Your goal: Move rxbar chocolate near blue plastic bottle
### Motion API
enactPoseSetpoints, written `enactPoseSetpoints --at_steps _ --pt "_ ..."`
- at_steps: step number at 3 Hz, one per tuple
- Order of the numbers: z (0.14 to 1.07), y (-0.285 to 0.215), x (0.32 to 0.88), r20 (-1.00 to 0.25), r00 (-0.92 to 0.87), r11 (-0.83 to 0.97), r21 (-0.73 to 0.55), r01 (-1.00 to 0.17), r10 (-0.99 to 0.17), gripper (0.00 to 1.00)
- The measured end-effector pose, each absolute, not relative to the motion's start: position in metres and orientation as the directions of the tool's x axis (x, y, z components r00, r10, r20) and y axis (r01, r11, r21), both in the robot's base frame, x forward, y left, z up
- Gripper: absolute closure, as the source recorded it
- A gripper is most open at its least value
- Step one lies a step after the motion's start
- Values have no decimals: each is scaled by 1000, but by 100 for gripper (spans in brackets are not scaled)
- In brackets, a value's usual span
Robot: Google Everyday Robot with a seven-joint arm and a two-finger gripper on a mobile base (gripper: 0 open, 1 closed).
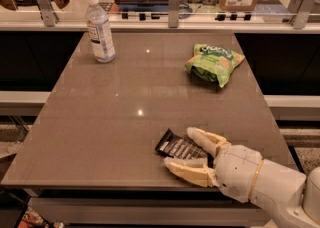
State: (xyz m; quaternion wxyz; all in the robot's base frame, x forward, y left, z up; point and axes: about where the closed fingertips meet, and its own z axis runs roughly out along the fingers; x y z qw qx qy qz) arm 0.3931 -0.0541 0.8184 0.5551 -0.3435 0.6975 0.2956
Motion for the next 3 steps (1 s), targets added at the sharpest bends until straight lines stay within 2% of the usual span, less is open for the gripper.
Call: enactPoseSetpoints --at_steps 1,2,3 --pt "820 -52 393 -977 -145 586 27 -810 -155 87" --pt "821 -50 392 -977 -142 583 23 -812 -159 100" --pt "821 -50 393 -977 -141 583 23 -812 -159 100"
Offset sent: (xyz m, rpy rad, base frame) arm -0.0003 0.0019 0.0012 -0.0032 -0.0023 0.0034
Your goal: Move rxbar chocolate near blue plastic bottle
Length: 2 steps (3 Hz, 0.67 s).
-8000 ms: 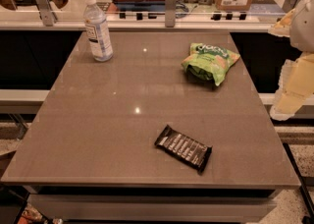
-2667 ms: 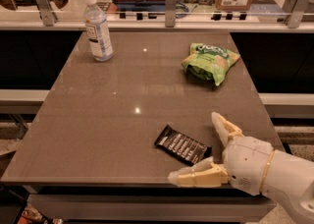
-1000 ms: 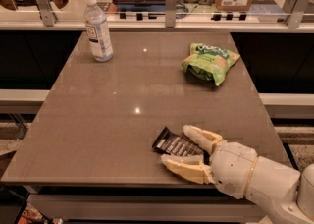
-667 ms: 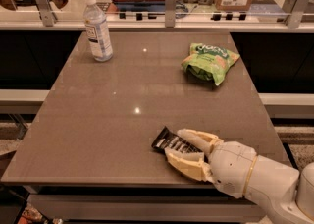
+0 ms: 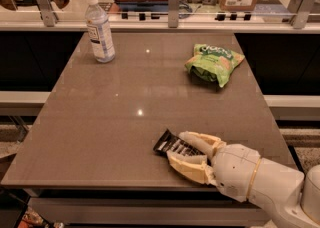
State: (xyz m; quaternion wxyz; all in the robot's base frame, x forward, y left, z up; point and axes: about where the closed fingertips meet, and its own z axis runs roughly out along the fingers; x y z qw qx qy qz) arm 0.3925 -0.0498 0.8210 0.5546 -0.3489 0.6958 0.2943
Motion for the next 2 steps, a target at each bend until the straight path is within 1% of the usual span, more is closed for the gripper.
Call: enactPoseSetpoints --at_steps 2 --pt "852 -49 418 -972 -123 570 -14 -821 -200 100"
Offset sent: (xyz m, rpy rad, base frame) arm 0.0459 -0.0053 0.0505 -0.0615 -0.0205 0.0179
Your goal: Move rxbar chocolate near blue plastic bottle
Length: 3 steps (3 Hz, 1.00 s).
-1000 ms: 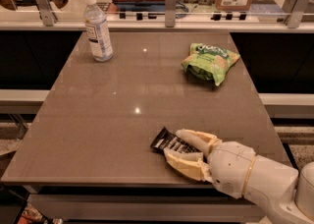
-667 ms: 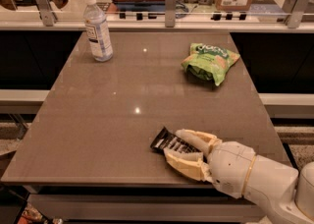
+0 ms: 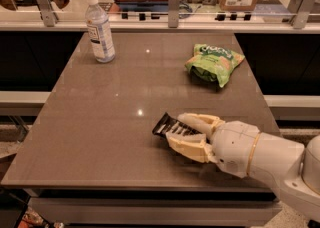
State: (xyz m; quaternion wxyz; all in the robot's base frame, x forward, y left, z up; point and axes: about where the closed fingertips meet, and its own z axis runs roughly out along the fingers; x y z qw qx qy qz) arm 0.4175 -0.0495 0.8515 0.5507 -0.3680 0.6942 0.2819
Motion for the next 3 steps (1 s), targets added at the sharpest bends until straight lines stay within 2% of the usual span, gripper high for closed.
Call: enactPoseSetpoints --at_steps 1,3 --pt "870 -48 436 -971 -106 565 -33 -825 -212 100" --pt "903 -11 488 -974 -51 592 -93 -800 -223 100"
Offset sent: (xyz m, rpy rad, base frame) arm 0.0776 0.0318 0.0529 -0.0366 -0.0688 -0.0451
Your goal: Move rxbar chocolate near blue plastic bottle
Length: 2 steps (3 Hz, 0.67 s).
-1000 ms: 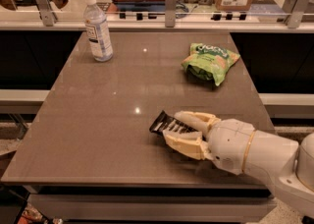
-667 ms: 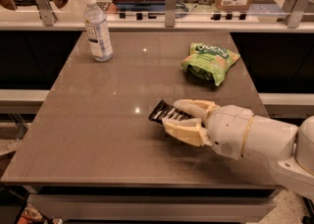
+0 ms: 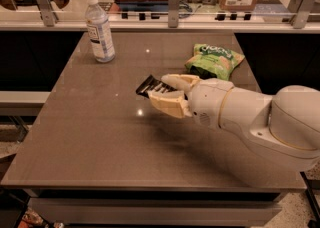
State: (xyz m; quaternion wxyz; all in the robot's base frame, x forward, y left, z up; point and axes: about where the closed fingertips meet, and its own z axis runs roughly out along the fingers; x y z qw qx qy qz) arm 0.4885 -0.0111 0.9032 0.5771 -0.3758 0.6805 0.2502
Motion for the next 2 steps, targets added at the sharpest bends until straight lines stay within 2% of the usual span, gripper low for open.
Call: enactPoseSetpoints --at_steps 2 --pt "921 30 550 -978 13 594 -135 -793 -206 100"
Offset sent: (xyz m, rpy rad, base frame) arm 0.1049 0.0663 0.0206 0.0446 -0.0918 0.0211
